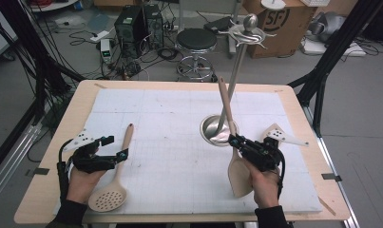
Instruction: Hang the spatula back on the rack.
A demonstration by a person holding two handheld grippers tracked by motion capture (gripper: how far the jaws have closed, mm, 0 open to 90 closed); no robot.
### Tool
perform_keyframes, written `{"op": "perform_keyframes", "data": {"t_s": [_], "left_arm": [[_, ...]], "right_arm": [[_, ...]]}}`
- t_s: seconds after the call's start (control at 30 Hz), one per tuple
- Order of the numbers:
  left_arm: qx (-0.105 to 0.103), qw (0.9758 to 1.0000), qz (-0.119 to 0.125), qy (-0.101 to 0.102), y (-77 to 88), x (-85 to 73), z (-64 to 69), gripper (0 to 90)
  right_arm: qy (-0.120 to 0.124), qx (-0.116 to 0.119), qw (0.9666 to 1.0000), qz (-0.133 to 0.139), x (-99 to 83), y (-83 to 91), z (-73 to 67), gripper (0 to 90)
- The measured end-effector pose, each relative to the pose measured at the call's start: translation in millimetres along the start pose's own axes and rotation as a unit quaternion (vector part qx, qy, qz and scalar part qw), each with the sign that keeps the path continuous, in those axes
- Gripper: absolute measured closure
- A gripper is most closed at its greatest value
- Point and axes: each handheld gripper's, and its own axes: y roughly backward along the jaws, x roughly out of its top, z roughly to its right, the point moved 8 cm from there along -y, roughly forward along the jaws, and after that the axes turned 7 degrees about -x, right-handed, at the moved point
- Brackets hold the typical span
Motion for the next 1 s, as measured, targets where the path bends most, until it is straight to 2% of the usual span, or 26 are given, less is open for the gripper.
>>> {"op": "perform_keyframes", "data": {"t_s": [0.17,0.3,0.37,0.47,0.7,0.93,1.0], "left_arm": [[0.001,1.0,0.002,0.0,0.6,0.4,-0.2,14.7],[0.0,1.0,-0.001,0.0,0.1,-0.1,0.3,14.7],[0.0,1.0,-0.001,0.0,0.0,-0.1,0.4,14.7],[0.0,1.0,0.0,0.0,-0.1,0.0,0.4,14.7],[0.0,1.0,0.0,0.001,0.2,0.1,0.8,14.7],[0.0,1.0,0.002,0.001,1.3,0.6,0.3,14.7],[0.001,1.0,0.002,0.0,1.0,0.4,0.2,14.7]], "right_arm": [[0.001,-0.011,0.9996,0.024,5.7,7.9,4.4,78.5],[-0.009,-0.017,0.9988,0.046,11.3,14.9,8.7,78.5],[-0.009,-0.017,0.9987,0.047,12.8,15.6,8.9,78.5],[0.0,-0.017,0.9988,0.045,13.6,14.7,4.2,78.5],[0.01,-0.019,0.9969,0.076,23.9,14.7,-9.4,78.6],[0.014,-0.027,0.9953,0.092,31.9,17.2,-11.8,78.5],[0.026,-0.031,0.9951,0.09,31.6,14.8,-14.6,78.6]]}}
